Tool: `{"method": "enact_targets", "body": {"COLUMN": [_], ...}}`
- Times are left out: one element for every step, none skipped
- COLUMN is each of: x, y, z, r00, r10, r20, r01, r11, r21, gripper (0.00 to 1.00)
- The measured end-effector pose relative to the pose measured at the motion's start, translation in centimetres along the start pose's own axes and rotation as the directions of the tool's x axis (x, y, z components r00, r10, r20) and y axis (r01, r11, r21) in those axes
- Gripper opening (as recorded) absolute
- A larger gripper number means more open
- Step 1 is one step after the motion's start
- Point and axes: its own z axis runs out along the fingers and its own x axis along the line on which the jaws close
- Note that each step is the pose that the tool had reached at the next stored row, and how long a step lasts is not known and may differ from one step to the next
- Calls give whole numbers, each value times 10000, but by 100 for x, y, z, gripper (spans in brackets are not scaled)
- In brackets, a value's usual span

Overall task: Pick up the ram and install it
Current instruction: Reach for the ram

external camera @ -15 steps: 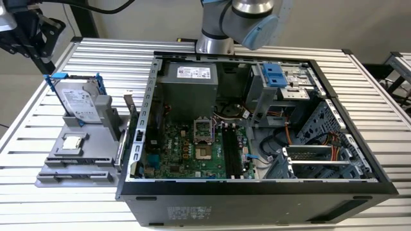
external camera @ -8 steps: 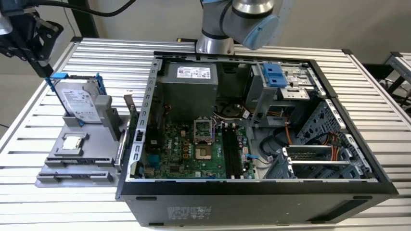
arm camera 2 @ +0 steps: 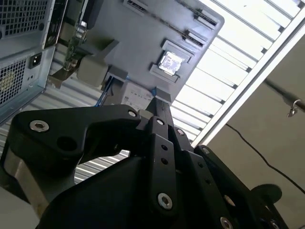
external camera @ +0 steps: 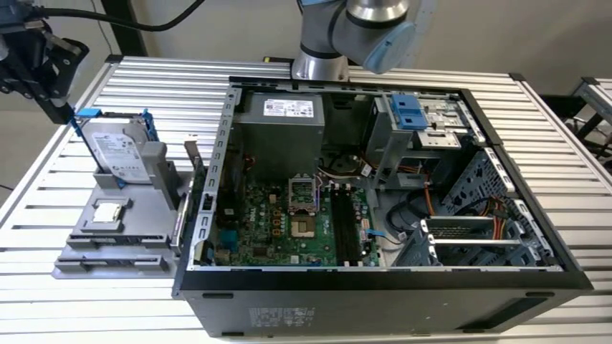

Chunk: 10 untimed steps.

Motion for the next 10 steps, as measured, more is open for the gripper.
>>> {"method": "enact_targets", "body": {"x": [-1, -3, -5, -5, -7, -9, -10, -12, -13, -15], "y": [-17, -35, -55, -72, -92, -112, -132, -151, -173, -194], "z": [-1, -2, -3, -4, -4, -5, -6, -7, -8, -9], "r00": [10000, 10000, 10000, 10000, 10000, 10000, 10000, 10000, 10000, 10000], "r10": [0, 0, 0, 1, 1, 1, 1, 1, 1, 1], "r20": [-1, -4, -6, -8, -9, -11, -12, -13, -15, -14], "r01": [0, 0, 0, -1, -1, -1, -1, -1, -1, -1], "r11": [10000, 10000, 10000, 10000, 10000, 10000, 10000, 10000, 10000, 10000], "r21": [-1, 0, 0, 0, 0, 0, 0, 0, 0, 0], "gripper": [0, 0, 0, 0, 0, 0, 0, 0, 0, 0]}}
